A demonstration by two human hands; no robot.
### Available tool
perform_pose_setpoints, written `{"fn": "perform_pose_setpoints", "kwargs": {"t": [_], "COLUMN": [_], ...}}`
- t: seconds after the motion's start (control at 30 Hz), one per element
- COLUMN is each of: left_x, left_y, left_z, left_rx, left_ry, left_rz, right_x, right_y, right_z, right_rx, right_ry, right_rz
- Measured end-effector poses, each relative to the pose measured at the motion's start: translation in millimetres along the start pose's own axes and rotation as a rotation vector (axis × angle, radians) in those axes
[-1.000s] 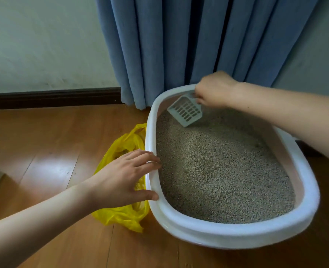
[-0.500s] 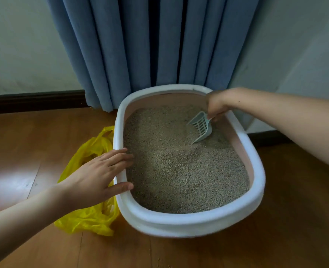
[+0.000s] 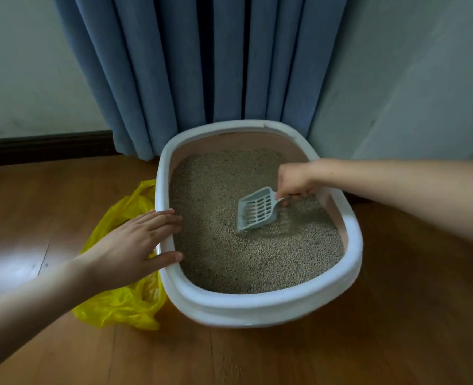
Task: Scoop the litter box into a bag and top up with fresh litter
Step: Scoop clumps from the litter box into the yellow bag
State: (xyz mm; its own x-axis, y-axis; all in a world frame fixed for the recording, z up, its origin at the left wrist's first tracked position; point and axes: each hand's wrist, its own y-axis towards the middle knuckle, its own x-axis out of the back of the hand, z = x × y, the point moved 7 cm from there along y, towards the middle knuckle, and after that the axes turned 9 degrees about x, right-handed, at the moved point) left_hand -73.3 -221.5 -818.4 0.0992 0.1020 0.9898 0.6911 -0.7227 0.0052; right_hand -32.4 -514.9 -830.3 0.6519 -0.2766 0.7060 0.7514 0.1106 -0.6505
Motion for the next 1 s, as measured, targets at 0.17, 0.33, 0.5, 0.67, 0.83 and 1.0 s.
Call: {"fn": "perform_pose_setpoints", "kwargs": {"t": [0.17,0.33,0.5,0.67,0.83,1.0], "left_x": [1,4,5,3,3,4], "left_y": [2,1,-2,-2,-3,-3], "left_z": [-1,-2,-1,0,0,-1], "left_rx": [-0.007,-0.012,0.003,0.019,0.007,0.003], "left_ry": [0.012,-0.033,-0.035,-0.038,-0.053,-0.045], "left_rz": [0.009,0.027,0.041,0.044,0.032,0.025], "right_x": [46,34,-40,-90,-81,-11], "right_y": [-36,-28,1,-3,-40,-53], "right_z": [21,78,99,80,44,21], "right_rx": [-0.059,0.213,0.200,0.081,0.130,0.178], "right_ry": [-0.650,-0.324,0.190,0.279,0.003,-0.656], "right_rz": [-0.099,-0.151,-0.132,-0.008,0.235,0.177]}}
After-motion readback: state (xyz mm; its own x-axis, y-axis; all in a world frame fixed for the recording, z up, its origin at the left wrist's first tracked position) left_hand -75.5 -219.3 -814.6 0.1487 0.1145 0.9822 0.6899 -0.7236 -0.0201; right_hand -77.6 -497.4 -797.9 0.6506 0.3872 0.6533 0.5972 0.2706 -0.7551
